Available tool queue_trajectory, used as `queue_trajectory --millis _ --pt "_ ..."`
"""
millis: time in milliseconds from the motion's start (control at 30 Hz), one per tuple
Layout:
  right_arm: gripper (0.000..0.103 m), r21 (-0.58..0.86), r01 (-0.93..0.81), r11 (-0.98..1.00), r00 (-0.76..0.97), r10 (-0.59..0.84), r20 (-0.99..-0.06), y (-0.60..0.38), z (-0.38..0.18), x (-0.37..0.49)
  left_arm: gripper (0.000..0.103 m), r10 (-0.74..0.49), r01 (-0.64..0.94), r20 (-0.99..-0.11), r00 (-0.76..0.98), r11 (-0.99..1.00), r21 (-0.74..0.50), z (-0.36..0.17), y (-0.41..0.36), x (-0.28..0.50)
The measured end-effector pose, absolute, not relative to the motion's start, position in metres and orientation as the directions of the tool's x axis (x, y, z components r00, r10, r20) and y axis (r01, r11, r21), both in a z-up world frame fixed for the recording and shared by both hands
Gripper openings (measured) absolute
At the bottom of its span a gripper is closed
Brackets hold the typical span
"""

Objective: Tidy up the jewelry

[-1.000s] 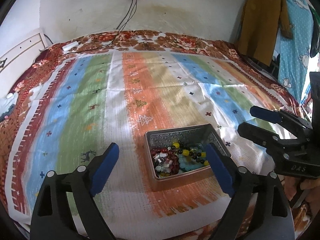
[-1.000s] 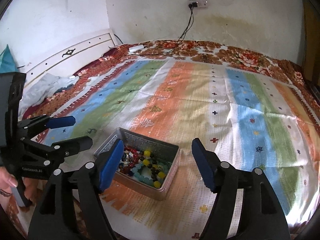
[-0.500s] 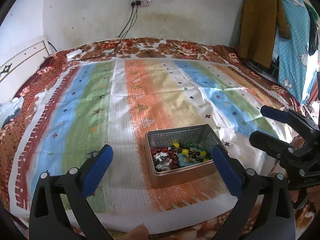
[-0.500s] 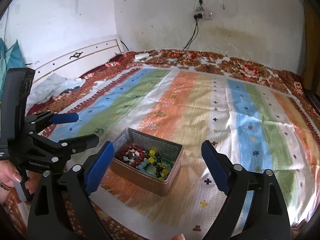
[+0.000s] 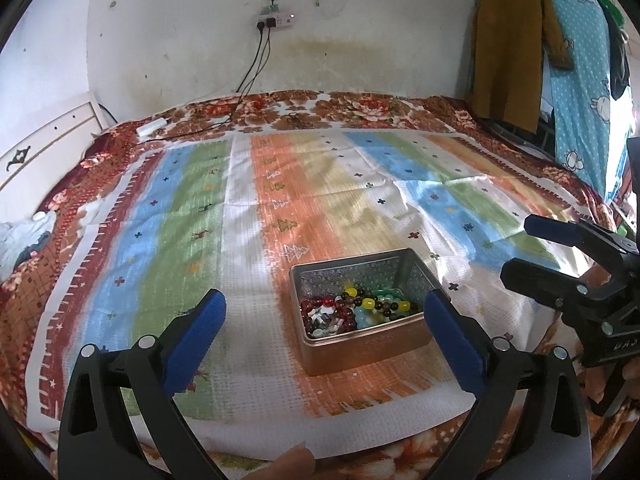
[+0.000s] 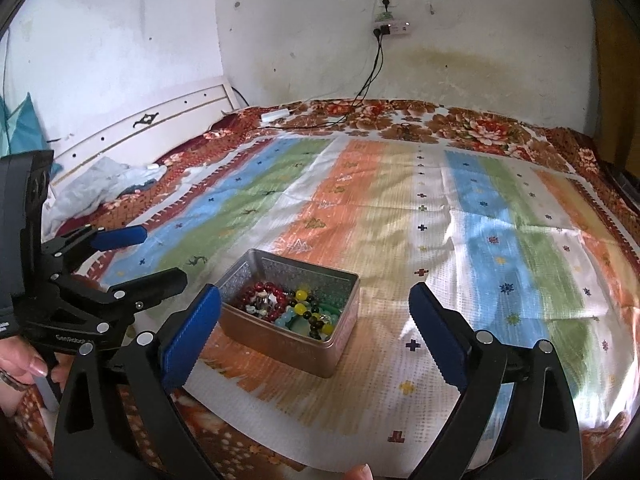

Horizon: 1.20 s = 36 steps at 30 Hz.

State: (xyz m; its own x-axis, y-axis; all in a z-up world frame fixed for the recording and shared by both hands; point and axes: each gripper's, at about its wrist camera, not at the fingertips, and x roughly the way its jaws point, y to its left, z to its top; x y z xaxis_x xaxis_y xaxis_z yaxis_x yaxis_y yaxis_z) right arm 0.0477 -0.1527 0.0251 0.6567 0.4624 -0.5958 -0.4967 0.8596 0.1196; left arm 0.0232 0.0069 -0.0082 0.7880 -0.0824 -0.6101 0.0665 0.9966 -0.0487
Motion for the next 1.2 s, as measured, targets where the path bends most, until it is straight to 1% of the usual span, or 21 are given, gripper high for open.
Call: queue_trajectory --millis 200,1200 --pt "0.095 0.143 -0.482 0.864 0.648 0.462 -0.606 -0.1557 0.0214 0.0522 0.097 -0.082 0.066 -0.610 0.788 0.997 -0.048 -0.0083 0.0070 0.0235" --pt "0.095 0.131 -0.489 0.863 0.647 0.459 -0.609 -0.1524 0.0202 0.0526 0.097 -0.090 0.080 -0.607 0.789 0.996 -0.044 -0.0076 0.0068 0.0249"
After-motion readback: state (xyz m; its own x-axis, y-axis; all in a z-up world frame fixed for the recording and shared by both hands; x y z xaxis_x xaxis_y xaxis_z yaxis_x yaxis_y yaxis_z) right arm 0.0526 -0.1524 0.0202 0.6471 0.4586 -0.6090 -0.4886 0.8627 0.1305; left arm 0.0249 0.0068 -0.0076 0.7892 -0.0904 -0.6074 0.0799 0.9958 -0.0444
